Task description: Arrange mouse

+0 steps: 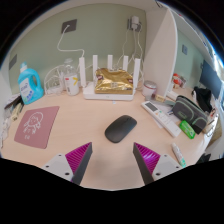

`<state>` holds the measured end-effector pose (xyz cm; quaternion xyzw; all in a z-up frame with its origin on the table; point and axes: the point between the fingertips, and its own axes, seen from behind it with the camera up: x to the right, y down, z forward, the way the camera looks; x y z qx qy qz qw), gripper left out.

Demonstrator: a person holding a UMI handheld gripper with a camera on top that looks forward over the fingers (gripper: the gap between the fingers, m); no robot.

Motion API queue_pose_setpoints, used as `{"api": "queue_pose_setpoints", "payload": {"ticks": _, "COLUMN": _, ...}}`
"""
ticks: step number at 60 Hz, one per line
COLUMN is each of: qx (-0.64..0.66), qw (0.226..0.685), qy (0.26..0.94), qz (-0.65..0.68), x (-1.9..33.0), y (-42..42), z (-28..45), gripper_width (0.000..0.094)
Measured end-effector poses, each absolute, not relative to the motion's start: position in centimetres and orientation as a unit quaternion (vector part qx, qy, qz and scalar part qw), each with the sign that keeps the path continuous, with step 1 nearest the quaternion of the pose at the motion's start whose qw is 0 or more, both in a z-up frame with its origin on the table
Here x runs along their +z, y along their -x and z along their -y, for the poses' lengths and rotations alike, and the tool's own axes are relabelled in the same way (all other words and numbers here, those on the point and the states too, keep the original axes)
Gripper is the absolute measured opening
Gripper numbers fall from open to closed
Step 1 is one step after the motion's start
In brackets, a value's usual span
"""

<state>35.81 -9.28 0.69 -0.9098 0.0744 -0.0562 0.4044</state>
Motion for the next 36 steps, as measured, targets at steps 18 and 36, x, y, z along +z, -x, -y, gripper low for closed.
{"api": "queue_pose_setpoints", "payload": {"ticks": 18, "qx": -0.027, "qw": 0.415, "qy": 0.906, "qz": -0.084, "x": -1.0, "y": -37.5, "z": 0.1, "gripper_width": 0.0845}}
{"api": "queue_pose_setpoints", "payload": {"ticks": 36, "qx": -0.055, "qw": 0.415, "qy": 0.907, "qz": -0.042, "x": -1.4, "y": -35.8, "z": -3.7, "gripper_width": 0.0455}}
